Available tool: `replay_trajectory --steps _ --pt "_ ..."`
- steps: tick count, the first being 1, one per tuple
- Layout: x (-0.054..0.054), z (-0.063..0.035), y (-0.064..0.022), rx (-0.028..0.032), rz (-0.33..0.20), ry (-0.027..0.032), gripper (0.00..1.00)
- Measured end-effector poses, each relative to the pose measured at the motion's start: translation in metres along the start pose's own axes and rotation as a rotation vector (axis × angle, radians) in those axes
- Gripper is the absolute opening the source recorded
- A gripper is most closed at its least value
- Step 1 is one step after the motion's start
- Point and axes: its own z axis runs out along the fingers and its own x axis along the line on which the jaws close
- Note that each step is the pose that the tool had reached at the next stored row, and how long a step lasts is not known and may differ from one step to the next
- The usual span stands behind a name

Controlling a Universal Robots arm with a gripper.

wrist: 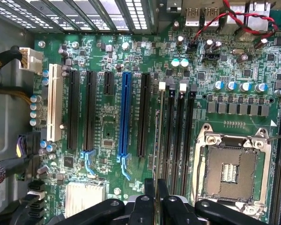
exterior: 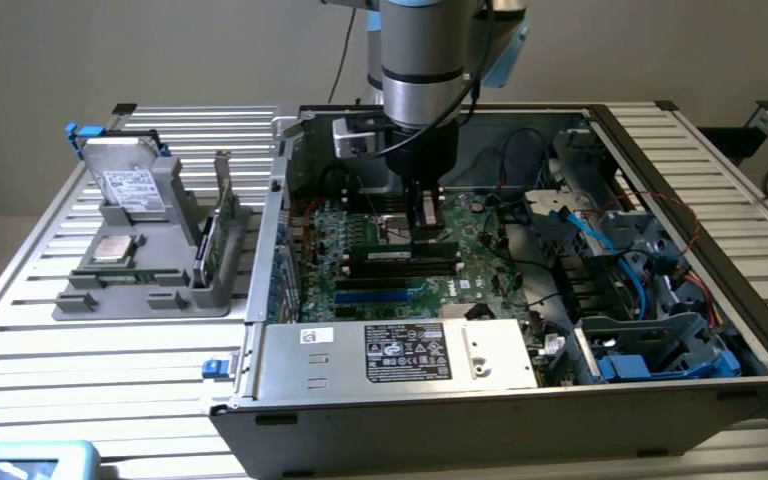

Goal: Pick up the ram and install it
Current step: 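Insert the ram into the slot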

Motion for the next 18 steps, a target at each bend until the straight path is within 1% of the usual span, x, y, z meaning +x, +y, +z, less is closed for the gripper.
replay_trajectory --steps 8,10,14,18 --pt "-0.0003 0.0021 0.0001 0.0034 0.000 -0.0001 0.14" --pt "-0.0004 0.0023 0.0001 0.0051 0.001 -0.0019 0.14" --pt "-0.0005 0.0030 0.0002 0.0082 0.001 -0.0084 0.14" --pt "-0.0007 0.0045 0.0014 0.0114 0.002 -0.0087 0.14"
